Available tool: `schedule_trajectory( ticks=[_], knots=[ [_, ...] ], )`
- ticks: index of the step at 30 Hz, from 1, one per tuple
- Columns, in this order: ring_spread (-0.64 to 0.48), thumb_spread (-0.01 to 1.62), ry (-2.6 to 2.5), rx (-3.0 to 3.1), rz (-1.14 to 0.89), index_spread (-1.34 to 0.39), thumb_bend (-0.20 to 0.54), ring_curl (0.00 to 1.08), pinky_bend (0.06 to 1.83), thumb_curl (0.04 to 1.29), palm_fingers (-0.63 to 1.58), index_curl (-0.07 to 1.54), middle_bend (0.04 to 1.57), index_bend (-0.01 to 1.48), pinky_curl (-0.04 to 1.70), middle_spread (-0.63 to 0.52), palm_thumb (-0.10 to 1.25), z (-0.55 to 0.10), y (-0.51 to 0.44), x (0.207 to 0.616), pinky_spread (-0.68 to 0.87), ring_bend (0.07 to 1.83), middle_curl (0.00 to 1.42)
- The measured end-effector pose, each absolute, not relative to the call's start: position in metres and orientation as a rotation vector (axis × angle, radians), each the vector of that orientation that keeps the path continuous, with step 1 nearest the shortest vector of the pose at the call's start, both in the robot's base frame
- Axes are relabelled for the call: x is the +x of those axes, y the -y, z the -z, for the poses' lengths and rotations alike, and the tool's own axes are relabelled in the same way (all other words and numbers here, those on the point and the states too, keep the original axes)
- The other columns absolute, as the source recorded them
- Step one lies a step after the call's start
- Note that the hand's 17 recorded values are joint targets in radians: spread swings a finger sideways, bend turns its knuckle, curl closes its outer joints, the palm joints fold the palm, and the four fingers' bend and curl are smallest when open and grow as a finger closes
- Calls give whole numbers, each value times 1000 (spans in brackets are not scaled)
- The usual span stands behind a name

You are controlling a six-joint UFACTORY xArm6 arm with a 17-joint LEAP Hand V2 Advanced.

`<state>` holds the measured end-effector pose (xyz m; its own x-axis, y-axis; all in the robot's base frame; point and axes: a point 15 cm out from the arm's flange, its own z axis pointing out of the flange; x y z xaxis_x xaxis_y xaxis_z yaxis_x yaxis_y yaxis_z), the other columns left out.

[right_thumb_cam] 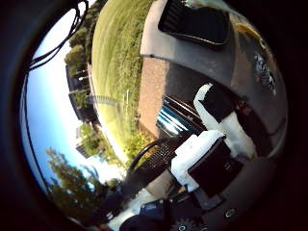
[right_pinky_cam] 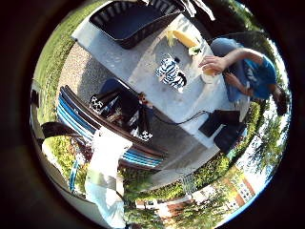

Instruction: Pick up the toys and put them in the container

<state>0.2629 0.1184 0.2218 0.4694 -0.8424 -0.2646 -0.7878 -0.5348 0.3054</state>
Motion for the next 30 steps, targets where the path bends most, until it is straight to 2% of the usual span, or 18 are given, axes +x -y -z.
schedule_trajectory(
  ticks=[13,16,19,25,30],
  knots=[
    [283,1284,1619,2410,524,-144,-18,325,248,359,228,388,159,282,247,59,777,-210,-55,286,431,222,289],
    [277,1284,1681,2380,454,-150,-18,327,249,360,231,384,160,260,249,57,777,-211,-27,314,427,230,290],
    [271,1245,1698,2348,345,-156,-60,338,296,343,155,346,172,131,267,48,647,-210,12,352,424,255,299],
    [266,1207,1674,2291,286,-175,-38,341,351,328,103,290,178,127,282,51,555,-180,59,403,420,282,308],
    [264,1177,1698,2268,293,-152,-33,341,382,316,98,268,176,145,288,53,528,-116,79,426,420,301,316]
  ],
)
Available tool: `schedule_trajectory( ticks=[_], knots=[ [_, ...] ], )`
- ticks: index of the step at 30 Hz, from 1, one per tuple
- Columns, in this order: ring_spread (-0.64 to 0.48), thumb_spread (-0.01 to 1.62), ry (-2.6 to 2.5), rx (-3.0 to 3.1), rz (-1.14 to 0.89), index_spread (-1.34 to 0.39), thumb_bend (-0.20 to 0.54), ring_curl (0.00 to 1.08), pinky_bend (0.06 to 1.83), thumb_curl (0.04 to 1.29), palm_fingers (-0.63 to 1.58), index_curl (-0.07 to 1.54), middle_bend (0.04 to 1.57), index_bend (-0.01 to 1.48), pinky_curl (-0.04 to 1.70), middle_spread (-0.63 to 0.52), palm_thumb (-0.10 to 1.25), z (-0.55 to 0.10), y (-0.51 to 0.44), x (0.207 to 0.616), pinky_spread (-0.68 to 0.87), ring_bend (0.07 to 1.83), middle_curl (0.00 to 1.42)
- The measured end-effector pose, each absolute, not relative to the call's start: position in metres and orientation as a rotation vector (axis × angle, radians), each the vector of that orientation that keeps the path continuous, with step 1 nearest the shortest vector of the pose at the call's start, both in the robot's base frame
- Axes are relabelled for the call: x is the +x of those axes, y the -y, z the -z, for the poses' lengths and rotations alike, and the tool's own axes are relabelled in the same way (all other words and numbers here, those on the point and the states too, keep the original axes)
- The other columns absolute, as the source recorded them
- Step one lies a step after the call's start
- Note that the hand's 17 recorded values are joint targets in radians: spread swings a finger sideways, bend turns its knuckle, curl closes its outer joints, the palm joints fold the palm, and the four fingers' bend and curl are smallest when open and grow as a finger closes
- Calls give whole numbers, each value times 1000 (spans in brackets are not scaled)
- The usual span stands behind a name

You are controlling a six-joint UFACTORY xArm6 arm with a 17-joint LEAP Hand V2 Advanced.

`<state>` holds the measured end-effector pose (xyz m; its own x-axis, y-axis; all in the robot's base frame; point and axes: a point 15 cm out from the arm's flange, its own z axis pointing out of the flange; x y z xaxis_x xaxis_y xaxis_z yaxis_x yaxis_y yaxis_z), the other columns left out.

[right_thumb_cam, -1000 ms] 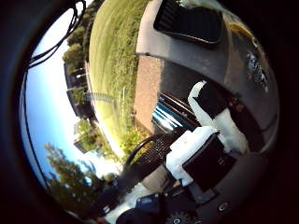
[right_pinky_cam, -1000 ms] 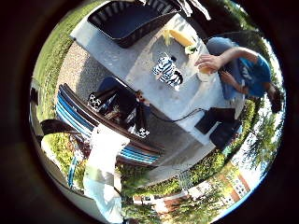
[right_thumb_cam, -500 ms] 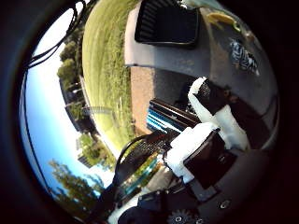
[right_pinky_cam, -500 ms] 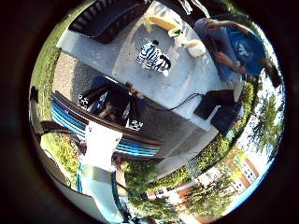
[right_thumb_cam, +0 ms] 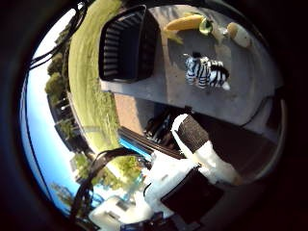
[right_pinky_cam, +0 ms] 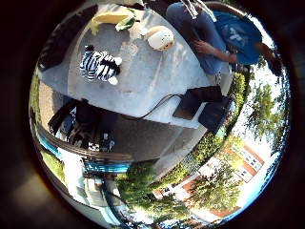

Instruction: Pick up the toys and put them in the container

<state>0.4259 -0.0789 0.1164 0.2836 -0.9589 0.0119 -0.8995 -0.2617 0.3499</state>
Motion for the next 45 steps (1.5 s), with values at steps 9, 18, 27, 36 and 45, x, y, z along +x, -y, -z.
schedule_trajectory(
  ticks=[9,18,27,36,45],
  knots=[
    [262,1127,1685,2221,376,-101,-38,339,402,299,102,268,167,166,288,61,486,-2,99,451,424,309,316],
    [272,1069,1575,2155,388,-46,-37,331,425,285,98,261,184,159,286,89,418,61,86,447,430,308,322],
    [211,1043,1432,2064,358,-35,-36,375,441,284,435,245,290,144,262,-17,397,78,76,424,435,474,389],
    [79,1058,1347,2043,354,-271,4,603,706,312,916,117,688,160,376,-163,528,78,70,415,397,1055,613],
    [-22,1092,1459,2043,357,-540,119,739,1153,460,1083,13,912,332,624,-257,933,55,77,427,344,1233,855]
  ],
)
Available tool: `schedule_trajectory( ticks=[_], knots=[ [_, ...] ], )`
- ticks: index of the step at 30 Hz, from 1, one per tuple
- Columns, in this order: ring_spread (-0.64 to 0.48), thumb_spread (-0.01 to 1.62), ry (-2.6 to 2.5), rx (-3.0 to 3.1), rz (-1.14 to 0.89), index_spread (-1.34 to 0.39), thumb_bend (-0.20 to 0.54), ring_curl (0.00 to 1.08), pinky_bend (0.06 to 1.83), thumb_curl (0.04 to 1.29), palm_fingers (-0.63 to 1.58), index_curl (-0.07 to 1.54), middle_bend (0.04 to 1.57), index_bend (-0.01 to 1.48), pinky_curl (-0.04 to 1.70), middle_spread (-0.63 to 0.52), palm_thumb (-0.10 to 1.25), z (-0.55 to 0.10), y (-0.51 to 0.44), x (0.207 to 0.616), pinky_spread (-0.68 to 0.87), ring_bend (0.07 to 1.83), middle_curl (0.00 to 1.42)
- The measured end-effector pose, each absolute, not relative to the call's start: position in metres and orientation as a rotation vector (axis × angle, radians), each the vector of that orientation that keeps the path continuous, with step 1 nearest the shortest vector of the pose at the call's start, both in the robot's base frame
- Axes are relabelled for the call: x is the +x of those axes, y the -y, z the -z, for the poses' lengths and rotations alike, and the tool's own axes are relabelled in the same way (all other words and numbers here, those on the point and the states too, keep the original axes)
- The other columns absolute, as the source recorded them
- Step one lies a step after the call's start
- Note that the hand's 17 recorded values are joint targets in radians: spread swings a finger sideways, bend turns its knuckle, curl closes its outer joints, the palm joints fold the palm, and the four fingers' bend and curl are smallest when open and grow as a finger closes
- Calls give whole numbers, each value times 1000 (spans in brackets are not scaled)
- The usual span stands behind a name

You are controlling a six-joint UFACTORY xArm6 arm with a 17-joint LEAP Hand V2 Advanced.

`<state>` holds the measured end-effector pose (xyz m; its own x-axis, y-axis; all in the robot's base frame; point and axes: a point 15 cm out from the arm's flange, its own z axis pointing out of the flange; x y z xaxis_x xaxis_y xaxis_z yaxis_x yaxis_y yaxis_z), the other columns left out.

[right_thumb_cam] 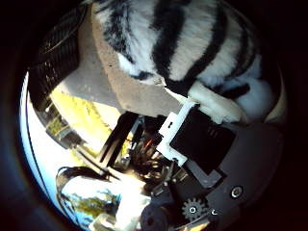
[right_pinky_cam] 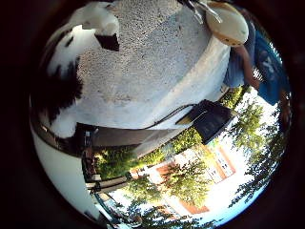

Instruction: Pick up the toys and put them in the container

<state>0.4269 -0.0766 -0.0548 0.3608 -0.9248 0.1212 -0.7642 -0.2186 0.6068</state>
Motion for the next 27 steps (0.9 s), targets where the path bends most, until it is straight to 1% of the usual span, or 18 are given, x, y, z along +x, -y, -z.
schedule_trajectory(
  ticks=[2,5,14,19,24,27],
  knots=[
    [-34,1101,1489,2040,357,-591,122,755,1200,487,1065,-5,940,377,668,-265,961,38,81,430,326,1251,893],
    [-52,1116,1467,2025,377,-681,96,779,1255,529,1022,-17,978,468,740,-278,962,6,76,424,296,1281,962],
    [-77,1150,1420,2129,378,-874,37,820,1303,623,910,-16,1040,705,880,-297,972,-139,36,414,240,1366,1101],
    [-82,1162,1357,2282,398,-939,11,829,1324,661,873,-17,1065,786,933,-301,978,-216,-17,396,221,1402,1147],
    [-84,1163,1289,2450,458,-997,-2,827,1363,705,873,-20,1082,840,966,-301,1009,-248,-94,379,208,1425,1177],
    [-84,1158,1256,2544,422,-1025,-8,825,1380,725,871,-21,1087,861,978,-300,1013,-268,-134,388,202,1435,1188]
  ],
)
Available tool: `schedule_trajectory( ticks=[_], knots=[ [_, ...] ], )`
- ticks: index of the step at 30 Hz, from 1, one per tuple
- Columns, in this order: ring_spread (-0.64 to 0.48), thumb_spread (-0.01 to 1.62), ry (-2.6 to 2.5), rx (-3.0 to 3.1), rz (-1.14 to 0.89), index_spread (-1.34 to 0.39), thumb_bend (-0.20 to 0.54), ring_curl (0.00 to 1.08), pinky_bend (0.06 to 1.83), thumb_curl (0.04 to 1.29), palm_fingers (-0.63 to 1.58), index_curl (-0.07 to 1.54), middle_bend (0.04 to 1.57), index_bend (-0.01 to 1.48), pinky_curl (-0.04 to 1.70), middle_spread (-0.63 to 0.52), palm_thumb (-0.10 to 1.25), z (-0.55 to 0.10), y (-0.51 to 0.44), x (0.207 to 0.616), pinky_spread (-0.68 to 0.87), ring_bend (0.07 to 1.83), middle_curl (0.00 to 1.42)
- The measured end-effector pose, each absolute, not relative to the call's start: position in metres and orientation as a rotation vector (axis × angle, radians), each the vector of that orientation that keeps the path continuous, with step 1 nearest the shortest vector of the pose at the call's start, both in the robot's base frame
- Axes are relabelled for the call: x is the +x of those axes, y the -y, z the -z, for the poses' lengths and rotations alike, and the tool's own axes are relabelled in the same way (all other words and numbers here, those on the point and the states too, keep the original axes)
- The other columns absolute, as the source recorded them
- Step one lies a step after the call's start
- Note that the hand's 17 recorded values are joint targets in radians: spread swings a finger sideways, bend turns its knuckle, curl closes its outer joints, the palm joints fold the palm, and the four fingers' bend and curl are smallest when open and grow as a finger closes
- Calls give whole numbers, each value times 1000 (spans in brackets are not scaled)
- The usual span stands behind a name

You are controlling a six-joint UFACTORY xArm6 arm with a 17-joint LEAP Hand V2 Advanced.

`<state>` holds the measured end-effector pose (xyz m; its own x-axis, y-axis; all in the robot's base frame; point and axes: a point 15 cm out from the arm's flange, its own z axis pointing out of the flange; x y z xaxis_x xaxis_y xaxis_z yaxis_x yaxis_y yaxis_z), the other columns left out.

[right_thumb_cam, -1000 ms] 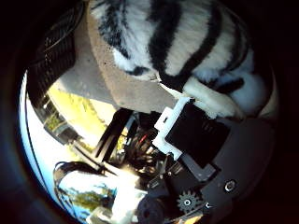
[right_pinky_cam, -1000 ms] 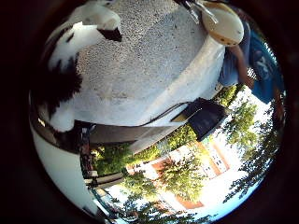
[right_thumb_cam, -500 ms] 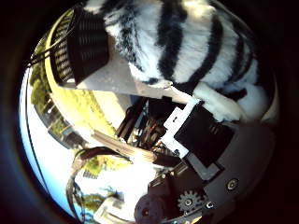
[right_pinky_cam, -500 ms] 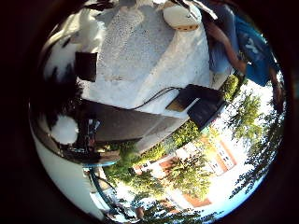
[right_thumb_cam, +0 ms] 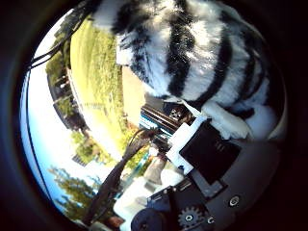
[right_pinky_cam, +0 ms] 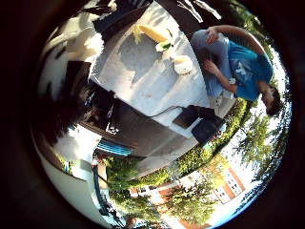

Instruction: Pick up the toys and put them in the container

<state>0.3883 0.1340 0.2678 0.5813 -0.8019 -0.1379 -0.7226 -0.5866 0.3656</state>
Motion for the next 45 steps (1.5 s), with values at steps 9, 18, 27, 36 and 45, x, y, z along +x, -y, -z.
schedule_trajectory(
  ticks=[9,18,27,36,45],
  knots=[
    [-83,1149,1173,2567,414,-1077,-14,816,1397,771,870,-19,1095,902,989,-290,999,-218,-246,430,191,1449,1204],
    [-64,1174,1320,2623,263,-1068,-24,791,1341,725,794,-5,1063,942,1000,-282,885,-135,-283,482,191,1452,1191],
    [108,1163,1390,2632,218,-493,-35,643,1045,608,136,59,587,902,908,-153,819,-80,-289,505,325,1114,906],
    [273,1102,1374,2628,249,-445,-39,374,900,525,-176,56,127,415,699,60,766,-54,-257,518,466,640,529],
    [312,1081,1441,2661,214,-463,-30,321,810,467,-93,131,112,235,585,136,759,-107,-208,549,513,527,347]
  ],
)
